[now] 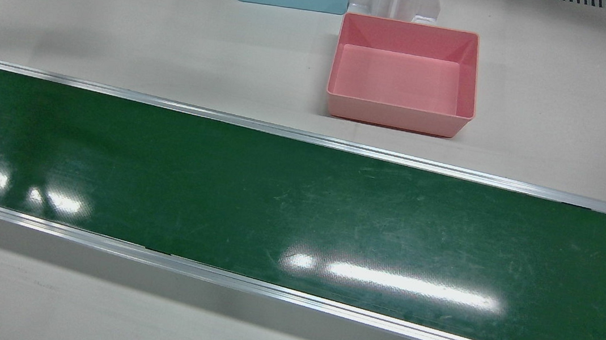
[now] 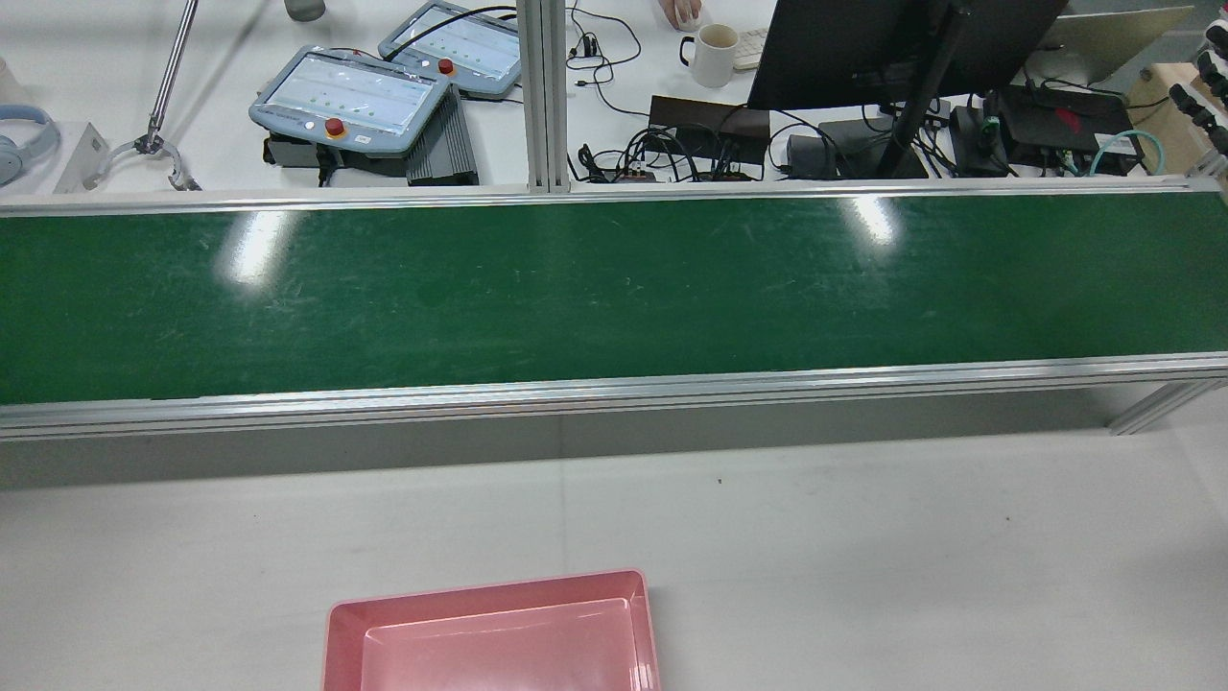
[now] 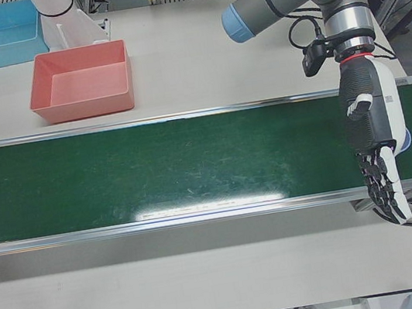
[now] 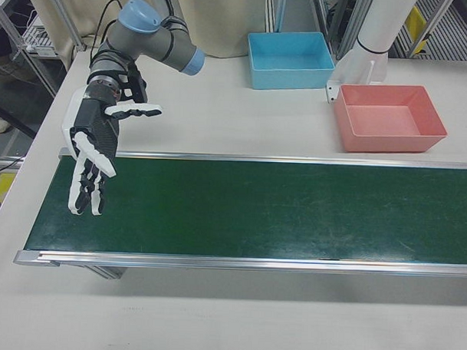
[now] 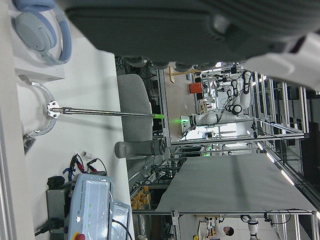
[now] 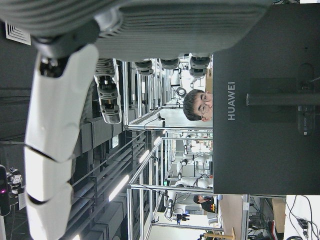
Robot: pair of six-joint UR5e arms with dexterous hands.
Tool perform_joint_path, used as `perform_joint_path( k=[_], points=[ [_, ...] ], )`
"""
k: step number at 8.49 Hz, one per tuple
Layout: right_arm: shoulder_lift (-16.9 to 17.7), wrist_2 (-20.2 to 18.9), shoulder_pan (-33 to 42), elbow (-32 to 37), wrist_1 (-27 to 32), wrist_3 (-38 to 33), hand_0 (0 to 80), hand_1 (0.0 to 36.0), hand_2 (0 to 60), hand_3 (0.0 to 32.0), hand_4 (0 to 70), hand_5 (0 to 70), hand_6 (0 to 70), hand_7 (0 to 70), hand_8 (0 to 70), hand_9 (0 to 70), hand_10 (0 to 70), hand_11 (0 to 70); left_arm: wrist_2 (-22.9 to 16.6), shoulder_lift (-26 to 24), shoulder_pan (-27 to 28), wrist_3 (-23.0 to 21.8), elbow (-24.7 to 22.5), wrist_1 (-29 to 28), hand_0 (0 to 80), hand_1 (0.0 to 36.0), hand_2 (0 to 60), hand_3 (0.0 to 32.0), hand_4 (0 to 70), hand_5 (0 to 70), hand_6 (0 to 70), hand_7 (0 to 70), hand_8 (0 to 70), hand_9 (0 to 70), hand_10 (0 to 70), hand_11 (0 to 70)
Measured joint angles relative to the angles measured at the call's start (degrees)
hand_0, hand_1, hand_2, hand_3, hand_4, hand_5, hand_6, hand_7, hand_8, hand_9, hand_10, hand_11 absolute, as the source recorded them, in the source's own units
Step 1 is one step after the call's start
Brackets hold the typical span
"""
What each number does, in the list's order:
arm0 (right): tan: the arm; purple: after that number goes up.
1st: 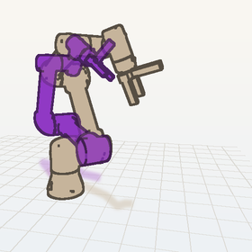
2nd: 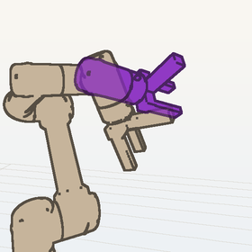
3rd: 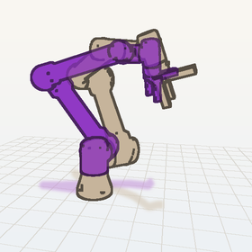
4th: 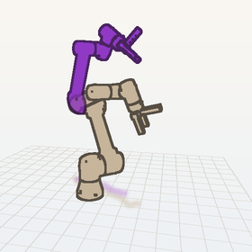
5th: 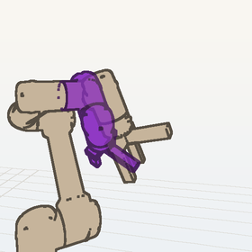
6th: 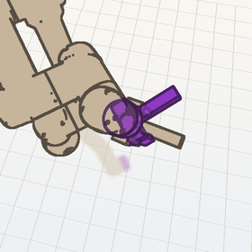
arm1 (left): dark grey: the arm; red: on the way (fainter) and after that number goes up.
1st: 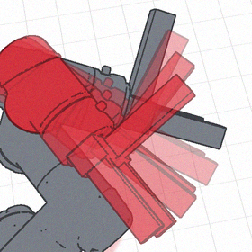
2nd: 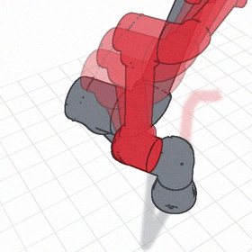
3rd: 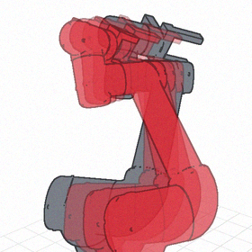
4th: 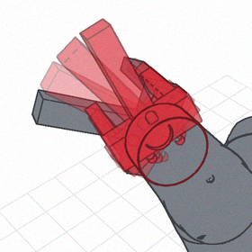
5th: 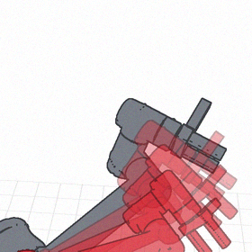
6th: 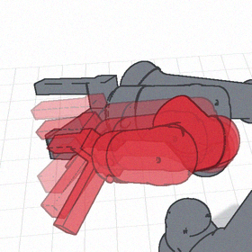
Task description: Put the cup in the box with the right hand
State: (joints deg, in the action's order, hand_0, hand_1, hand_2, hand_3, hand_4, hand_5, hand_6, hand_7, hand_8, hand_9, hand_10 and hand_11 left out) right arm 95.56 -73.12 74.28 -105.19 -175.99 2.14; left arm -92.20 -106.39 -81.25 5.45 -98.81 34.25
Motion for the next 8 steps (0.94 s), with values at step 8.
perform_joint_path(
  k=[8],
  points=[
    [0.0, 0.0, 0.0, 0.1, -0.1, -0.1, 53.8, 22.0, 12.2, 1.8, 16.2, 6.3, 3.1, 11.1, 2.6, 3.1, 6.5, 11.2, 0.0, 0.1, 0.0, -0.1, 0.0, -0.2, 0.0, 0.0, 0.0, 0.0, 0.0, 0.0, 0.0, 0.0, 0.0, 0.0, 0.0, 0.0]
  ],
)
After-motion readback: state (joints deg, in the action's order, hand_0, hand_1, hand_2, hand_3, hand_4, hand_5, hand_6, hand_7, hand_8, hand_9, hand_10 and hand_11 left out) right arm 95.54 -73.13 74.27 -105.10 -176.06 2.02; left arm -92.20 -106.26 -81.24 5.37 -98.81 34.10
